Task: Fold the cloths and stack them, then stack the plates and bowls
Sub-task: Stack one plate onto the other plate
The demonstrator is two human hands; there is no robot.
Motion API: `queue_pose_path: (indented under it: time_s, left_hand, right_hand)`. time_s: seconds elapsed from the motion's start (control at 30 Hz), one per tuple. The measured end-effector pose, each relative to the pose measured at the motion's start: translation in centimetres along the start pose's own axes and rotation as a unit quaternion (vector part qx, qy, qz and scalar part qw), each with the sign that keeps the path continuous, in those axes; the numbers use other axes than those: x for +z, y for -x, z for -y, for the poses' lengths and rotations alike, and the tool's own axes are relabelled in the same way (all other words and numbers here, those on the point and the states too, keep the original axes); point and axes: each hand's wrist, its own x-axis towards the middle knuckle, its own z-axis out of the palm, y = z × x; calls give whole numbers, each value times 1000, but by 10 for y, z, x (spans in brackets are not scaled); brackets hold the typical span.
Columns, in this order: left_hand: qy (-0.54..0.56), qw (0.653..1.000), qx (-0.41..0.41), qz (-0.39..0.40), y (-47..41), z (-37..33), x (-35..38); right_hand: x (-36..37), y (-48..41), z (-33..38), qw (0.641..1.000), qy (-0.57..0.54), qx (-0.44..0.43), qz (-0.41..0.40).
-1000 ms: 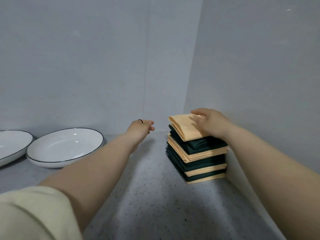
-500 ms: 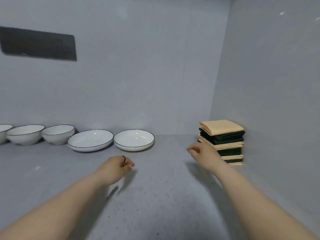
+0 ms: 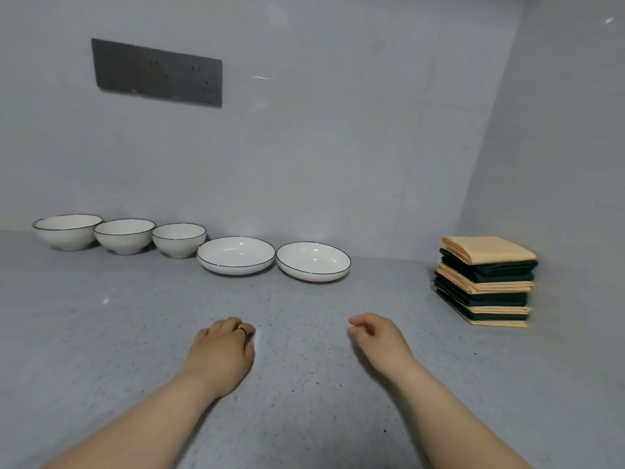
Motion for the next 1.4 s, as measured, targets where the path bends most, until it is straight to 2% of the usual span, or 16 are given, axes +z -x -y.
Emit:
queue_pose_path:
  time_s: [0.2, 0.4, 0.47, 0.53, 0.6, 0.67, 0.7, 0.77, 0.83, 0.93, 1.0, 1.17, 1.4]
  left_hand:
    - [30, 999, -16, -31, -1, 8, 7]
    - [80, 993, -33, 80, 0, 14, 4]
    - [89, 993, -53, 58, 3, 15, 6]
    - [169, 984, -50, 29, -10, 17, -2]
    - [277, 950, -145, 23, -34, 17, -20]
    - [427, 856, -284, 70, -66, 21, -35]
    - [465, 822, -324, 57, -80, 27, -37]
    - [504, 776, -378, 28, -107, 38, -42]
    - [517, 749, -413, 30, -128, 49, -42]
    - [567, 682, -462, 25, -154, 60, -34]
    - [578, 661, -478, 30, -168, 65, -26]
    - [586, 640, -497, 10, -190, 75, -7]
    - [544, 689, -479, -17, -192, 82, -1]
  right_hand:
    - [53, -65, 23, 993, -111, 38, 5]
    - [77, -92, 47, 977, -166, 124, 57]
    - [73, -90, 50, 970, -159, 165, 76]
    - [60, -96, 57, 956, -168, 218, 102]
    - [49, -100, 58, 945, -175, 257, 105]
    - [44, -110, 61, 933, -199, 289, 85]
    - [41, -113, 61, 927, -216, 299, 70]
    - [40, -122, 62, 915, -240, 320, 51]
    - [40, -127, 63, 910, -250, 329, 44]
    - [39, -142, 63, 905, -261, 335, 22]
    - [37, -153, 60, 903, -267, 335, 11]
    - [41, -174, 52, 899, -282, 334, 22]
    - [55, -181, 40, 923, -216, 319, -21]
